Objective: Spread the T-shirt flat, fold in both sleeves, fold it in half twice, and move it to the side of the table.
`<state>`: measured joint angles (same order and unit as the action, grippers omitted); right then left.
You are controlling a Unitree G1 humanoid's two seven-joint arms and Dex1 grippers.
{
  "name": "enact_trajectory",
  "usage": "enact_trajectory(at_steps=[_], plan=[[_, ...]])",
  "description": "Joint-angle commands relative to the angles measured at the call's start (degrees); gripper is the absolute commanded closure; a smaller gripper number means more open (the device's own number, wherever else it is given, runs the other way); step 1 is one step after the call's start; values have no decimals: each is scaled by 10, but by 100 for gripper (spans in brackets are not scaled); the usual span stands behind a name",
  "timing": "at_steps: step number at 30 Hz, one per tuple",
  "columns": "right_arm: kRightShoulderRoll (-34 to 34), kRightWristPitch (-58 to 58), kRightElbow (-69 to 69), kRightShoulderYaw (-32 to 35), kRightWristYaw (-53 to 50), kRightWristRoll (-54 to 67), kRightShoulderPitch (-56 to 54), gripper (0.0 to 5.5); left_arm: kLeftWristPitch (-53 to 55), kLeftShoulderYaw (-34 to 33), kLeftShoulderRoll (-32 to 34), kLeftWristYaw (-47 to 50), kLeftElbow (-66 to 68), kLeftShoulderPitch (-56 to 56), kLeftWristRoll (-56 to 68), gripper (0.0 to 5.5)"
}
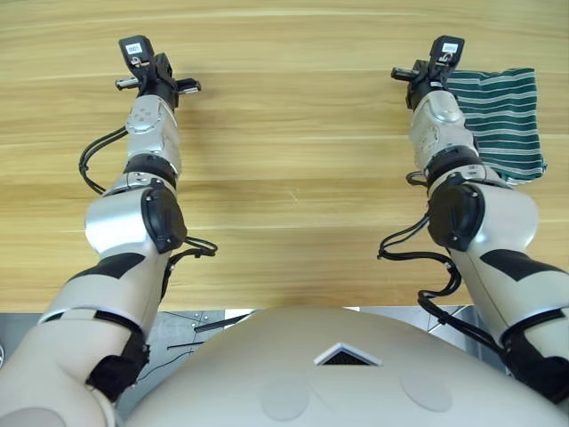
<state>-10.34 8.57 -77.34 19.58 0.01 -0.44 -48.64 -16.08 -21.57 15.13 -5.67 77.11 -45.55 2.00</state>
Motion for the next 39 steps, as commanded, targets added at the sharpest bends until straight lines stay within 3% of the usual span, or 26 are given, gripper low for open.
enact_trajectory(at_steps=[1,39], plan=[[-2,-3,-3,-4,-6,-3,-16,549,4,0,3,-2,4,-11,0,550],[-2,-3,-3,-6,-9,-11,-16,549,6,-1,2,-2,4,-12,1,550]])
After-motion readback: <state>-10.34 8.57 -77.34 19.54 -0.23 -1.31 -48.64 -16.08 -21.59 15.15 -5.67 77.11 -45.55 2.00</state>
